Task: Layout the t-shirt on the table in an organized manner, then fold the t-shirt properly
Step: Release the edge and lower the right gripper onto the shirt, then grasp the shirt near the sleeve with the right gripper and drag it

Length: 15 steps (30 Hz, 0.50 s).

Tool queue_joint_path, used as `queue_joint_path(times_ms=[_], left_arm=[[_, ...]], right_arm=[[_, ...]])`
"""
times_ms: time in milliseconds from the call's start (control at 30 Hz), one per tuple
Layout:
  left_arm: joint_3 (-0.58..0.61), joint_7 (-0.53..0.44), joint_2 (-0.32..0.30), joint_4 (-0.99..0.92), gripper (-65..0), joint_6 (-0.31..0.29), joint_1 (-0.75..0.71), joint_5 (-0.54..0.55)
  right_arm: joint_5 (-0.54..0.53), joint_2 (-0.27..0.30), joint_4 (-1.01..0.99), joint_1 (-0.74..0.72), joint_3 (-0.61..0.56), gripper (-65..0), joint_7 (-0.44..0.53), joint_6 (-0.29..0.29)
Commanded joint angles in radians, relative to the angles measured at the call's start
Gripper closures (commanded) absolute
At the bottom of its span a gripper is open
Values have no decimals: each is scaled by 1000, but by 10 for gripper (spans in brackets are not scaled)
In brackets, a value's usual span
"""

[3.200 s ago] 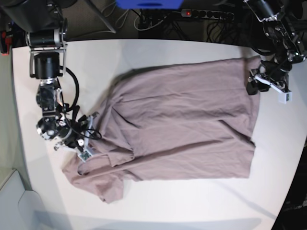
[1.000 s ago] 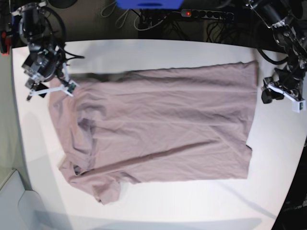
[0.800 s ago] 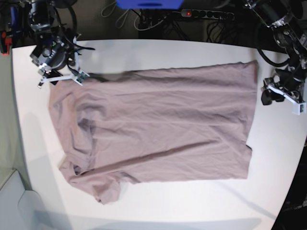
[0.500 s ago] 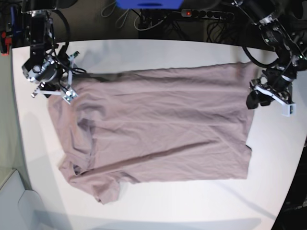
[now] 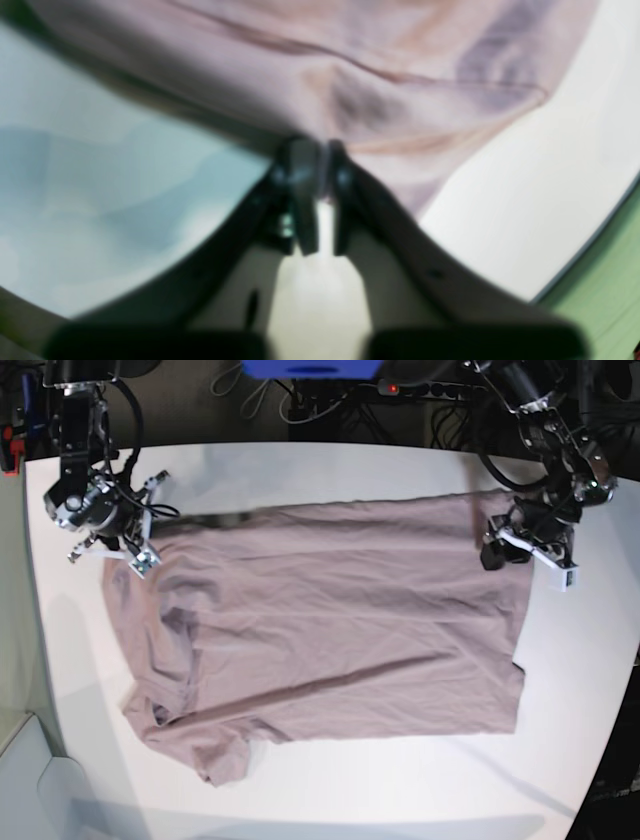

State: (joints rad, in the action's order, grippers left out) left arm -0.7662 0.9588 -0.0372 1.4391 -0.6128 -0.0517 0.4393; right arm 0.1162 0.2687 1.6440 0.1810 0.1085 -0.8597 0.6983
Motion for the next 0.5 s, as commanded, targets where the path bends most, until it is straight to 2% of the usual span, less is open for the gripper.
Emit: queue_joint_path(times_ms=[0, 267, 367, 467], left_arm=[[0, -27, -13, -7, -332, -3, 9, 16], [0, -39, -40, -47, -332, -3, 9, 16], [0, -39, -40, -41, -332, -3, 9, 19], [0, -39, -39, -41, -332, -3, 9, 19]], right_arm=[[32, 10, -3, 16, -2, 0, -66, 0], [32, 97, 376, 94, -10, 0, -65, 0], [32, 120, 373, 7, -62, 0, -71, 0], [32, 126, 325, -79, -163, 0, -99, 0]])
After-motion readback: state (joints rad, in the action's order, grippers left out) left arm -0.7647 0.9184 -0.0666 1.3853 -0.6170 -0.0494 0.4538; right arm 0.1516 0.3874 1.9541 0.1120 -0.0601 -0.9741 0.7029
